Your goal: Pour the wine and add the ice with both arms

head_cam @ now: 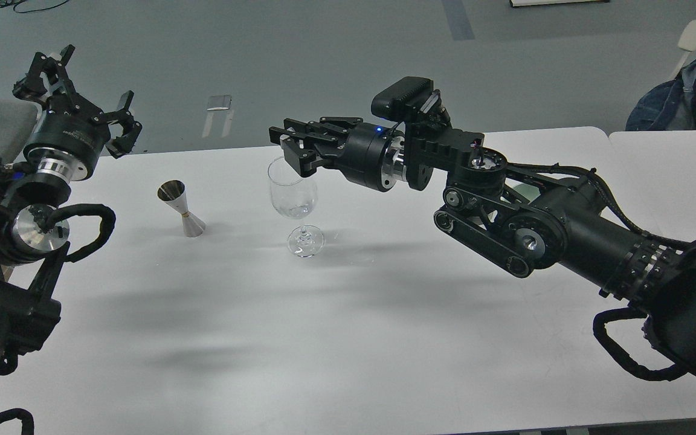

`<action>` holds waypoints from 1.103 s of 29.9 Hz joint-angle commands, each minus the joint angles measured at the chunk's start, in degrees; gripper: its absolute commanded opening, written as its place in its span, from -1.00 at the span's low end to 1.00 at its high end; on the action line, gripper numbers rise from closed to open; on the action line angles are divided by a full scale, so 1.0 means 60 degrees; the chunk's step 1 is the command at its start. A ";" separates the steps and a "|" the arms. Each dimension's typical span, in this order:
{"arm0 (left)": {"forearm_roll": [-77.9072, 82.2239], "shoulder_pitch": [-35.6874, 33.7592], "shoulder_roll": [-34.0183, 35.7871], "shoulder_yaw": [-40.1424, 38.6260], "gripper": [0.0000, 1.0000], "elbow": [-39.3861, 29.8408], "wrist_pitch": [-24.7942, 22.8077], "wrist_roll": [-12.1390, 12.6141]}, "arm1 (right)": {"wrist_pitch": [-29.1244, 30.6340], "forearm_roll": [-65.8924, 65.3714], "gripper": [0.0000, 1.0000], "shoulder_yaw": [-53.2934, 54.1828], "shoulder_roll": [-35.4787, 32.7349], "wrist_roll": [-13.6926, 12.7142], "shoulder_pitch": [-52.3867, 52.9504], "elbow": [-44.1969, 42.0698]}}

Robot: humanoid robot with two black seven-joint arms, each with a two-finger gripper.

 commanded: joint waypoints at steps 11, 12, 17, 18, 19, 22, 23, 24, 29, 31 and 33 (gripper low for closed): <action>0.0000 0.0000 0.0000 -0.0011 0.95 0.0009 0.0001 0.0000 | 0.0000 0.0028 -0.11 0.0014 0.0000 0.0001 0.0086 0.0035; 0.0000 0.0000 0.0015 -0.0011 0.95 0.0009 0.0001 0.0000 | 0.0000 0.0042 -0.03 0.0029 0.0000 0.0001 0.0101 0.0050; 0.0000 -0.0014 0.0000 -0.0011 0.95 0.0009 0.0001 0.0000 | 0.0000 0.0042 0.29 0.0029 0.0000 0.0001 0.0086 0.0050; 0.0000 0.0000 0.0000 -0.0011 0.95 0.0009 0.0001 0.0000 | 0.0000 0.0042 0.36 0.0029 0.0000 0.0001 0.0086 0.0050; 0.0000 0.0000 0.0000 -0.0011 0.95 0.0009 0.0001 0.0000 | 0.0000 0.0057 0.37 0.0029 0.0000 0.0001 0.0086 0.0050; 0.0000 0.0000 0.0000 -0.0011 0.95 0.0009 0.0001 0.0000 | 0.0000 0.0057 0.38 0.0029 0.0000 0.0001 0.0086 0.0064; 0.0000 0.0000 0.0015 -0.0011 0.95 0.0009 0.0001 0.0000 | -0.0015 0.0057 0.38 0.0029 0.0000 0.0001 0.0086 0.0064; 0.0000 0.0000 0.0000 -0.0011 0.95 0.0009 0.0001 0.0000 | 0.0000 0.0057 0.38 0.0029 0.0000 0.0001 0.0101 0.0064; 0.0000 -0.0014 0.0015 -0.0011 0.95 0.0009 0.0001 0.0000 | 0.0000 0.0086 0.84 0.0043 0.0000 0.0001 0.0101 0.0064; 0.0000 0.0000 0.0000 -0.0011 0.95 0.0009 0.0015 0.0000 | 0.0000 0.0115 0.90 0.0058 0.0000 -0.0014 0.0101 0.0064; 0.0000 0.0000 0.0000 -0.0011 0.94 0.0009 0.0001 0.0000 | 0.0000 0.0116 0.92 0.0058 0.0000 -0.0014 0.0101 0.0064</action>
